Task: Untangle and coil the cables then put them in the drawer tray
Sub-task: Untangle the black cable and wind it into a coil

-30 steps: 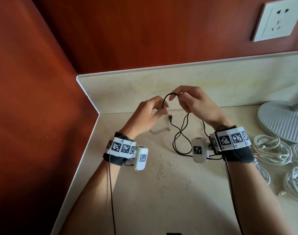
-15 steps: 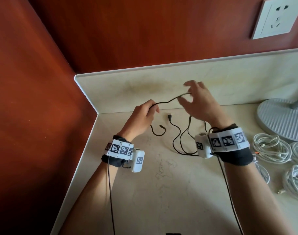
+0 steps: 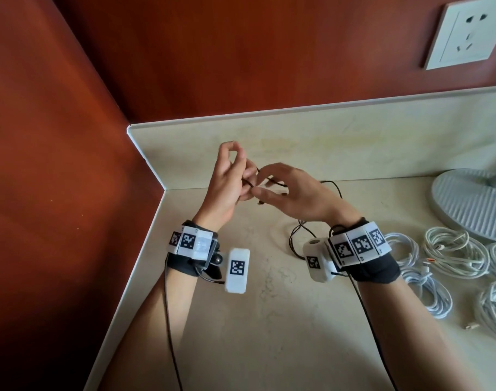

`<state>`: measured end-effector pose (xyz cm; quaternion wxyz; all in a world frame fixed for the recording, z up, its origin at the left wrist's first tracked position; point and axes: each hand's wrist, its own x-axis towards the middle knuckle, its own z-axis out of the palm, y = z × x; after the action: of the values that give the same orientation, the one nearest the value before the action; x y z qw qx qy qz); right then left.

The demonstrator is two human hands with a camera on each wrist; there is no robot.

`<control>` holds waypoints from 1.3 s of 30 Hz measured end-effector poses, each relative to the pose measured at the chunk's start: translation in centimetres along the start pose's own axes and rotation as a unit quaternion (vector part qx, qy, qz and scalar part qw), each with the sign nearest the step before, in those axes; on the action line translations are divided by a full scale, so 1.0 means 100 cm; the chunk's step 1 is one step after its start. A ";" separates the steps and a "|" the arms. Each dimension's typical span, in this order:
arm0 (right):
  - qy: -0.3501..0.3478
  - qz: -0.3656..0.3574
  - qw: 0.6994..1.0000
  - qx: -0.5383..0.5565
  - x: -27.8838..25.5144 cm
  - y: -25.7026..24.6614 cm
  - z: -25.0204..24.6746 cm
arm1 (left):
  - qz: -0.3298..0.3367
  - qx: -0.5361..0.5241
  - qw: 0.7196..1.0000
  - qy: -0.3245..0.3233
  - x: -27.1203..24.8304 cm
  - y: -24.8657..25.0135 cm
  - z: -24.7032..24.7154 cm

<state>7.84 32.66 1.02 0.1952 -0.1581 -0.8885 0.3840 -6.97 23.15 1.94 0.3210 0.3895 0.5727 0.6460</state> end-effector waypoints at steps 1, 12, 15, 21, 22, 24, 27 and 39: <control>-0.016 0.007 1.000 0.014 -0.001 -0.002 0.000 | -0.003 -0.007 1.000 -0.015 -0.001 0.001 -0.001; 0.108 0.026 0.994 -0.003 0.002 0.001 -0.007 | 0.103 0.296 0.946 -0.083 -0.007 0.001 -0.015; 0.146 0.041 0.988 0.015 0.004 0.002 -0.006 | 0.216 0.402 0.889 -0.018 -0.006 -0.008 -0.012; 0.184 0.063 0.979 0.068 0.004 -0.004 -0.010 | 0.327 0.413 0.848 0.053 -0.008 -0.013 0.002; 0.176 0.061 0.979 0.080 0.003 -0.005 -0.011 | 0.326 0.444 0.832 0.069 -0.006 -0.011 0.001; 0.150 0.056 0.983 0.094 0.001 -0.007 -0.013 | 0.319 0.482 0.814 0.059 0.001 -0.009 -0.001; 0.109 0.046 0.988 0.097 0.000 -0.012 -0.011 | 0.314 0.480 0.819 0.026 0.008 -0.010 -0.003; -0.004 0.023 0.994 0.104 -0.004 -0.016 -0.002 | 0.137 0.525 0.832 0.113 0.019 -0.019 -0.014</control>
<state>8.06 31.56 2.28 0.1978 -0.1557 -0.8409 0.4790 -9.16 24.37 0.25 -0.0907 0.4987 0.7985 0.3247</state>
